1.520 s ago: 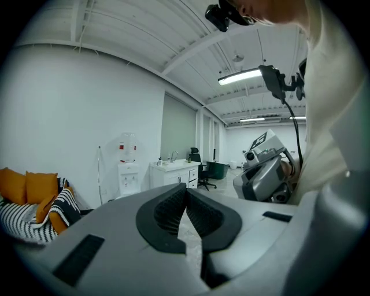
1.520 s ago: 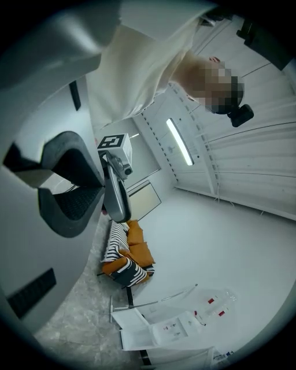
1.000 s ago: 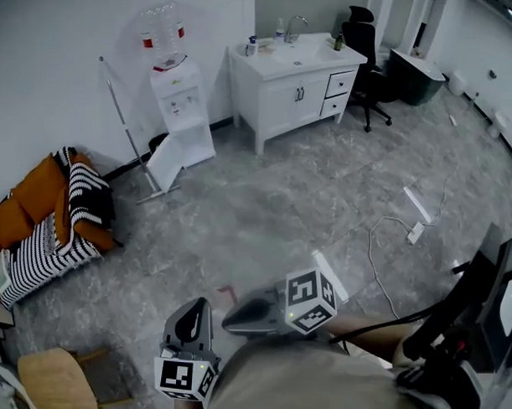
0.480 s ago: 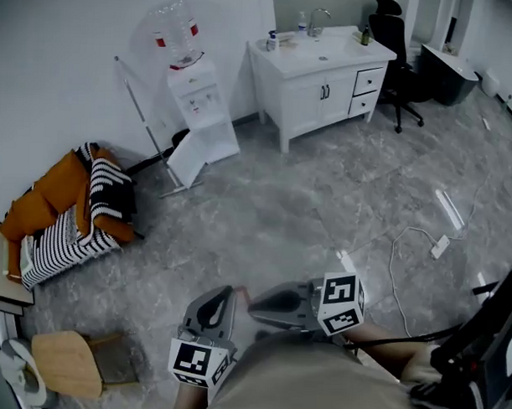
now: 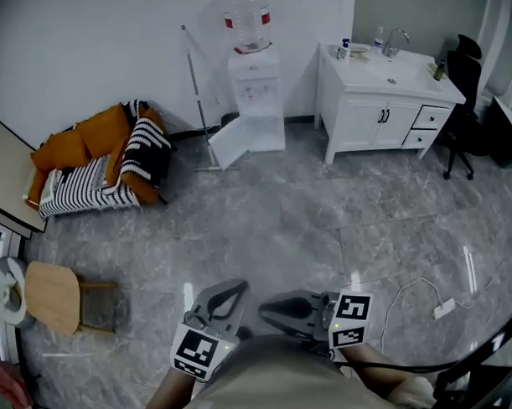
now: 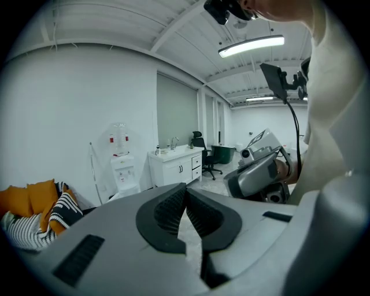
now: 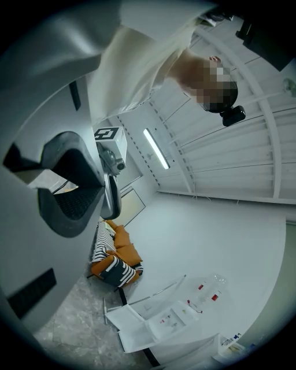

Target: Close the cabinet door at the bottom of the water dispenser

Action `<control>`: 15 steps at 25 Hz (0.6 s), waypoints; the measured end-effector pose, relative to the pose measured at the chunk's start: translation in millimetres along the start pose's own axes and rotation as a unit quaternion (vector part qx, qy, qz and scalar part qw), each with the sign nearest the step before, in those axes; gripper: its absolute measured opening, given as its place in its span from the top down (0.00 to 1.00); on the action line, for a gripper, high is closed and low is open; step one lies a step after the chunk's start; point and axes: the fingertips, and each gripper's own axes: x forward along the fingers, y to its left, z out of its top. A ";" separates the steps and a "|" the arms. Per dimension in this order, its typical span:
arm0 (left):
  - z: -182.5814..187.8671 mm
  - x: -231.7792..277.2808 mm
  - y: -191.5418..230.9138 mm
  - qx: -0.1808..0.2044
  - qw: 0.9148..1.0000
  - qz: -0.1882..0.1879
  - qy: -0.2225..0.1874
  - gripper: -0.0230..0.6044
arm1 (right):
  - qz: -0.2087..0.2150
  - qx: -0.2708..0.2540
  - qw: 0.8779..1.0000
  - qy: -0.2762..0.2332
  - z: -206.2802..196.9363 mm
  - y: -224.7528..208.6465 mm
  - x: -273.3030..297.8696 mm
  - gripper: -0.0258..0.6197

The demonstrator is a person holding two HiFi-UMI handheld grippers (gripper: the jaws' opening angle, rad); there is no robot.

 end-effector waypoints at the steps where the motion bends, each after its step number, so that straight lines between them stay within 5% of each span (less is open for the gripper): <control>1: 2.6 5.5 -3.6 0.000 1.000 0.004 0.003 0.98 | 0.004 0.001 1.000 0.004 0.8 -1.1 -6.5 0.94; 9: 17.5 41.4 -30.7 0.017 1.000 -0.001 0.023 0.98 | -0.001 0.006 1.000 -0.020 13.6 -13.0 -51.7 0.94; 15: 27.5 59.2 -43.8 0.069 0.997 -0.012 0.034 0.98 | -0.012 0.015 0.999 -0.045 18.7 -22.5 -68.7 0.94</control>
